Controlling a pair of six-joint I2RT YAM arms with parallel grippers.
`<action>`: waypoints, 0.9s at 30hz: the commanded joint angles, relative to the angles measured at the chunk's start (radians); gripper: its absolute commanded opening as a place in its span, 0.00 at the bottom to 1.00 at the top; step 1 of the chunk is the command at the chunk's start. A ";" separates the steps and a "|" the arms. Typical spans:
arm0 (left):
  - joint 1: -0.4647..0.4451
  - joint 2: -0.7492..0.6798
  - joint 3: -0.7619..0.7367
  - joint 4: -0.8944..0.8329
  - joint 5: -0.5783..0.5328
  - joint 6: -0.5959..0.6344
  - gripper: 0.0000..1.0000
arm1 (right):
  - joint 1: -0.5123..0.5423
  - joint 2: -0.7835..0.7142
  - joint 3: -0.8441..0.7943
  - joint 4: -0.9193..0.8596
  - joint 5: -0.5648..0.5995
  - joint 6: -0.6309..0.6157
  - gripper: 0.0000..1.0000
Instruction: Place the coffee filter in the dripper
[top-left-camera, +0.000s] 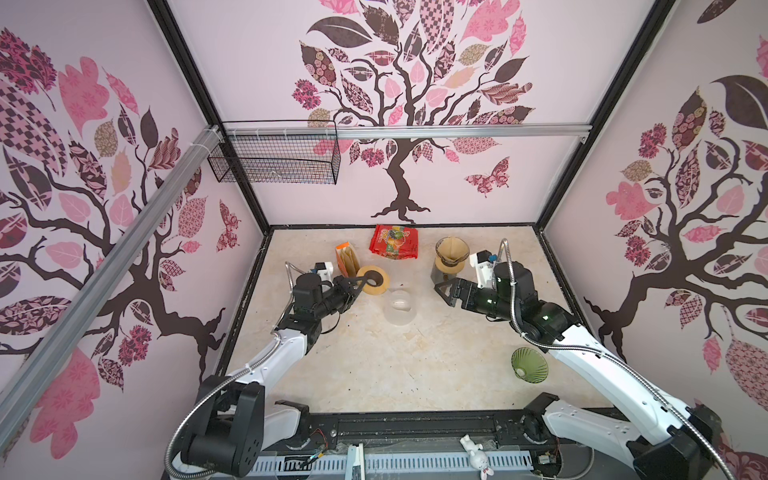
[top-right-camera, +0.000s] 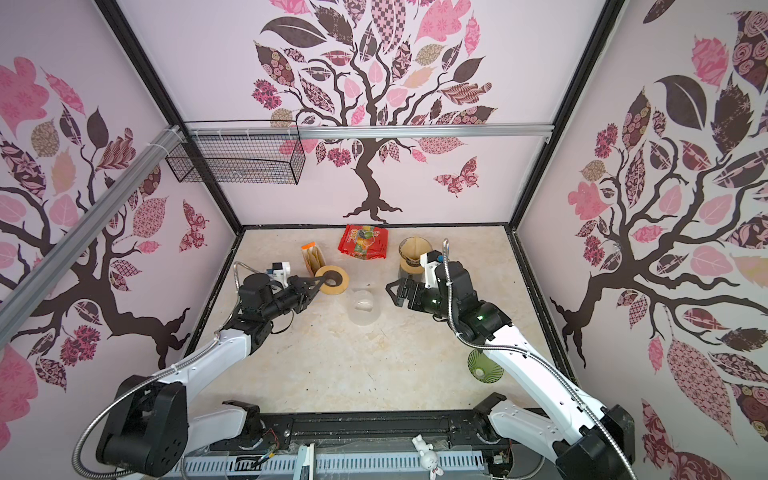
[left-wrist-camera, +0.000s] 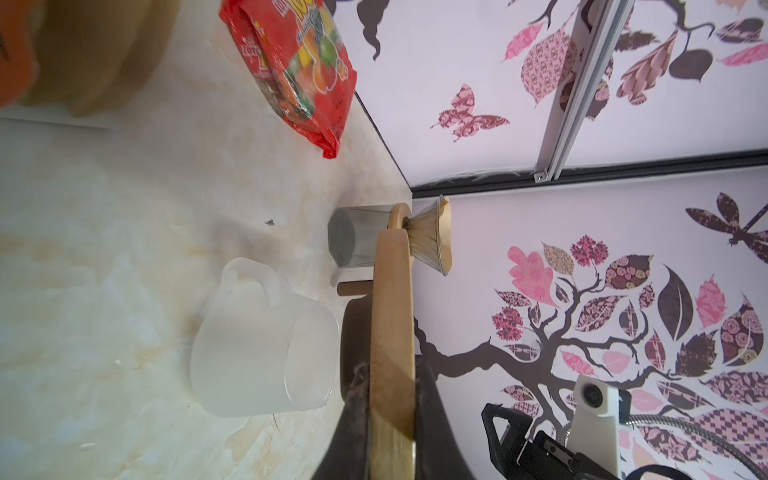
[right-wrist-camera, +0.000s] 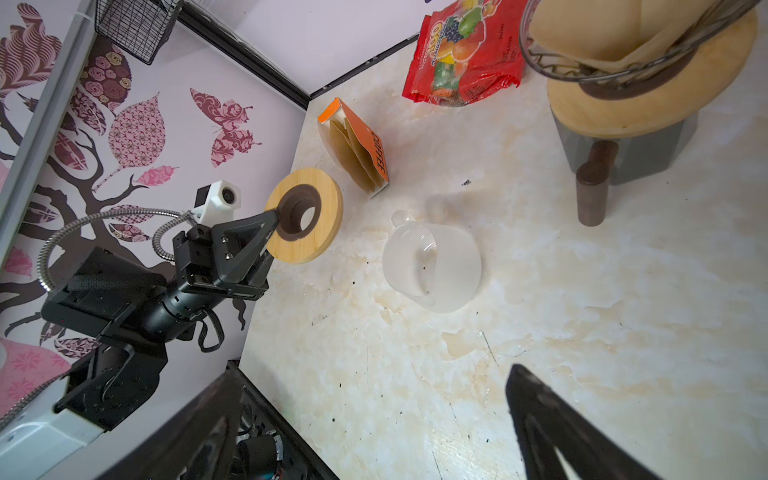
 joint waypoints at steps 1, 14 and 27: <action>-0.043 0.046 0.088 0.093 0.021 0.026 0.00 | 0.001 -0.045 -0.034 0.031 0.024 -0.042 1.00; -0.154 0.222 0.115 0.209 0.008 -0.037 0.00 | 0.001 -0.065 -0.129 0.058 -0.020 -0.028 1.00; -0.177 0.299 0.087 0.250 0.004 -0.056 0.00 | 0.001 -0.064 -0.163 0.075 -0.040 -0.033 1.00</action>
